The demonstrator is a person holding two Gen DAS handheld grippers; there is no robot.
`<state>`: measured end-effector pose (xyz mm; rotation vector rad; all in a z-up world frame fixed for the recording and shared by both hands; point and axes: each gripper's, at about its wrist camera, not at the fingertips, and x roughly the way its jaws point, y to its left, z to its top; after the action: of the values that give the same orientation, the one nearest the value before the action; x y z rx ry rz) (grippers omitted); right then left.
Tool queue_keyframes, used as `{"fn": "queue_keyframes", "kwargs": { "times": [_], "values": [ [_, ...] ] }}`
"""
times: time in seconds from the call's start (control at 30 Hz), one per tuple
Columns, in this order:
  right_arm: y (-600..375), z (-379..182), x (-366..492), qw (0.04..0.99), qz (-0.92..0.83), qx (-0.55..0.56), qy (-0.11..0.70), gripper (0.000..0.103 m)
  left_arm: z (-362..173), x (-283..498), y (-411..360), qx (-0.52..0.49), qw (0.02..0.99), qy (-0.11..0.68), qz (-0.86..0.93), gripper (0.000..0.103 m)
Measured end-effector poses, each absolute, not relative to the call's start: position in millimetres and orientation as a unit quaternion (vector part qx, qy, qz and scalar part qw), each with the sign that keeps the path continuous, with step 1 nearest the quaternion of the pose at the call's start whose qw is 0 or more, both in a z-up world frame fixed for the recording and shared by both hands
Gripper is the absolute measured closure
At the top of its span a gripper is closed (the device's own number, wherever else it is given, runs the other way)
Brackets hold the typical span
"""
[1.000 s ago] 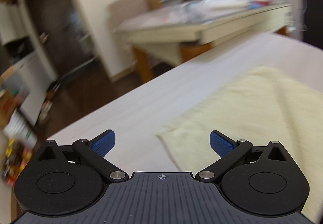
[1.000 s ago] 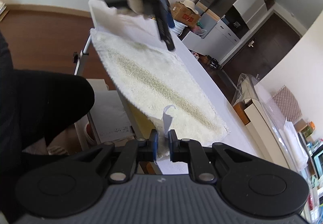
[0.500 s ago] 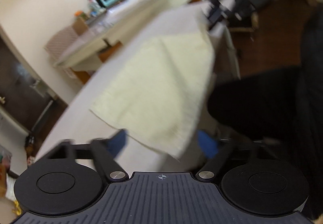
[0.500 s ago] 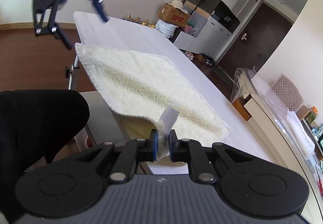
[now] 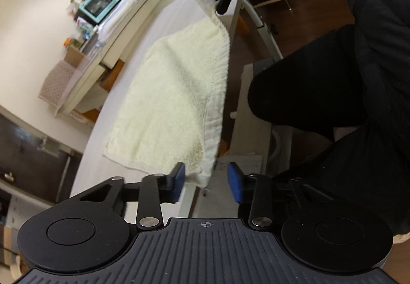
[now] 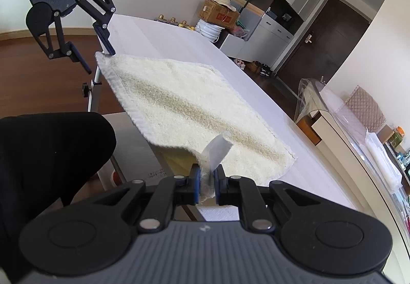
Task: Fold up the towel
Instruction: 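Grasp the towel corner with the left gripper while the right gripper holds its corner, then lift the towel edge with both grippers and fold it toward the other edge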
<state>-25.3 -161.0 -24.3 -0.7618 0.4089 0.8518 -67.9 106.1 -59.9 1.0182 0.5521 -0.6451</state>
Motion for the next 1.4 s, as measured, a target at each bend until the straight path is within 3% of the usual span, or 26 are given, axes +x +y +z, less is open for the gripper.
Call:
{"fn": "queue_keyframes", "kwargs": {
  "times": [0.07,0.33,0.63,0.87,1.4],
  "values": [
    [-162,-24,-25,0.821,0.402,-0.356,0.193,0.090,-59,-66,104,0.477,0.785,0.261,-0.296,0.097],
    [-171,-22,-36,0.805,0.422,-0.369,0.194,0.090,-21,-53,108,0.440,0.789,0.298,-0.308,0.097],
    [-191,19,-26,0.813,0.438,-0.331,0.196,0.091,18,8,111,0.359,0.820,0.336,-0.294,0.097],
    [-193,34,44,0.836,0.419,-0.286,0.211,0.091,22,71,111,0.349,0.832,0.338,-0.269,0.097],
    [-171,7,209,0.825,0.415,-0.181,0.340,0.091,4,184,140,0.283,0.842,0.399,-0.227,0.096]
  ]
}}
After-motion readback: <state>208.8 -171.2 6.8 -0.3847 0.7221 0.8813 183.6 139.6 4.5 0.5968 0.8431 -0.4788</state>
